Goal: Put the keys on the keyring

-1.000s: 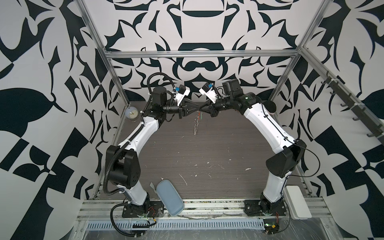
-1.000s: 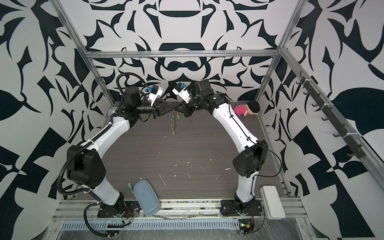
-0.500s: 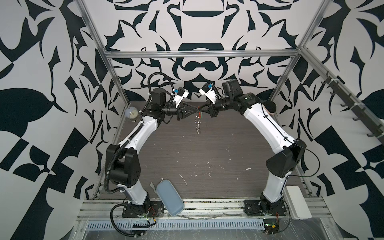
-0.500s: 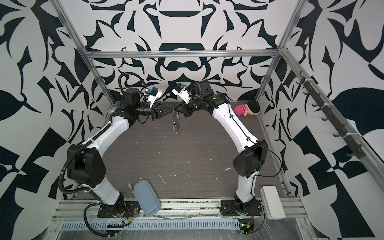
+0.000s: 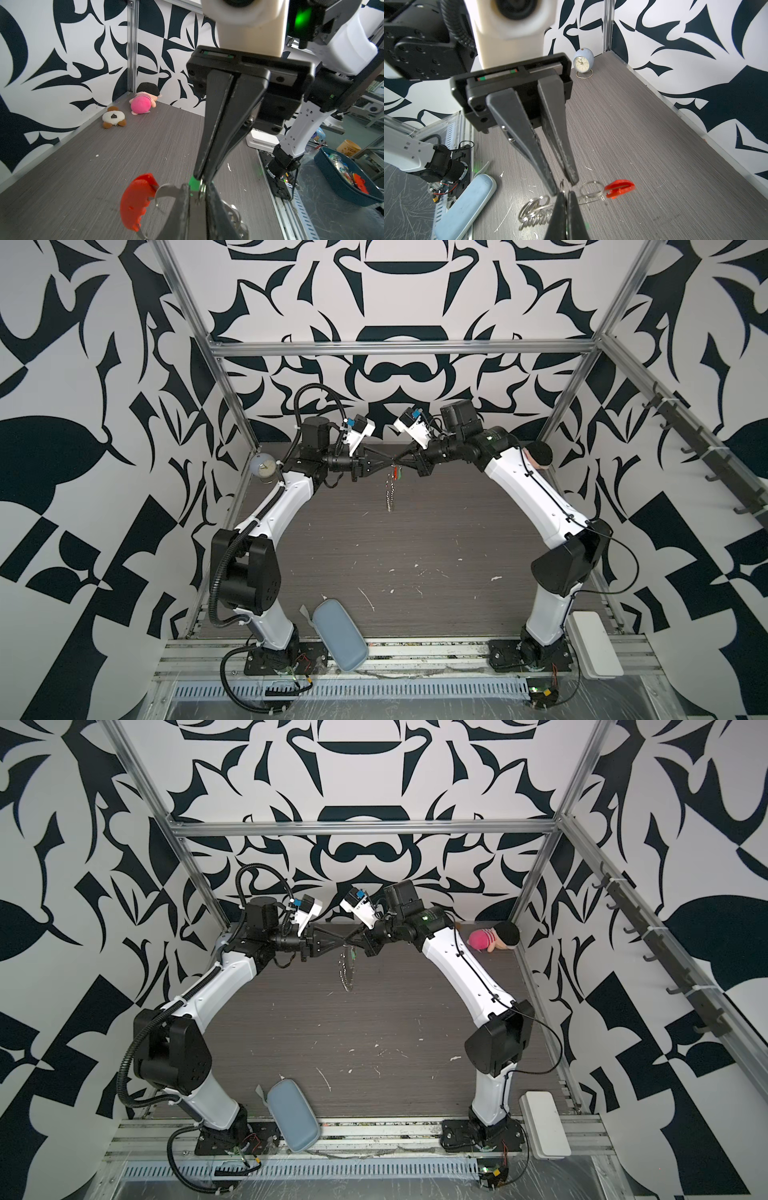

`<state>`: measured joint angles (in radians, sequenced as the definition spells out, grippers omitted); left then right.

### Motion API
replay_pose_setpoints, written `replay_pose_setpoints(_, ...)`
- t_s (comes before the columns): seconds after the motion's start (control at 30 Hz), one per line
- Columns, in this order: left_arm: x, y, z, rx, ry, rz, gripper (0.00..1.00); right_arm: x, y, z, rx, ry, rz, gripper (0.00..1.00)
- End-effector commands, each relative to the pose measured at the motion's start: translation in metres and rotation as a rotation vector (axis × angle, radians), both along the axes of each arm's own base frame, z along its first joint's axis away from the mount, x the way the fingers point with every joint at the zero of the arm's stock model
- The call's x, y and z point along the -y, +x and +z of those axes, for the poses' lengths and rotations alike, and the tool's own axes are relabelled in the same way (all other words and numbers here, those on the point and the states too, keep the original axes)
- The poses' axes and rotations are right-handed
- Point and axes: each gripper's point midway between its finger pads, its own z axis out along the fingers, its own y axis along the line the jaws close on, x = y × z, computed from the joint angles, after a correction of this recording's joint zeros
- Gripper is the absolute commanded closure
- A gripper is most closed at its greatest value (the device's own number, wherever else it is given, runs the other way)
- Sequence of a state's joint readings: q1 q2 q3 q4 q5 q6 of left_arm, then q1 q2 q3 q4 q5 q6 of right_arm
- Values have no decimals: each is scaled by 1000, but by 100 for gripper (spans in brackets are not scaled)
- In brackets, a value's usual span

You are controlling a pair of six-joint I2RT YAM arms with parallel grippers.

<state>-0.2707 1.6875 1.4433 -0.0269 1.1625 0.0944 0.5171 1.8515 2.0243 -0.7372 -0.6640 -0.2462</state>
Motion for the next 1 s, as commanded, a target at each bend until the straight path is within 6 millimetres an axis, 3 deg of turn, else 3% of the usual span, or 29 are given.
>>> replay_pose_setpoints(0.0, 0, -2, 8, 10, -12, -27, 85, -1, -11, 50, 114, 76, 21, 100)
replay_pose_setpoints(0.37, 3, -4, 9, 18, -19, -46, 83, -8, -14, 50, 107, 82, 36, 100)
replay_pose_setpoints(0.43, 4, -5, 8, 18, -22, -55, 89, -10, -15, 50, 103, 83, 36, 100)
replay_pose_setpoints(0.5, 4, -7, 8, 19, -26, -66, 100, -11, -15, 48, 99, 82, 38, 100)
replay_pose_setpoints(0.73, 4, -3, 14, 80, -63, -16, 100, -11, -14, 52, 96, 91, 9, 100)
replay_pose_setpoints(0.77, 4, 0, 15, 79, -74, 5, 100, -8, -9, 55, 101, 91, -29, 98)
replay_pose_setpoints(0.87, 3, 14, 24, 76, -126, 86, 100, 8, 4, 66, 108, 111, -164, 77)
replay_pose_setpoints(0.97, -1, 25, 36, 78, -200, 168, 100, 33, 18, 77, 79, 215, -299, 69)
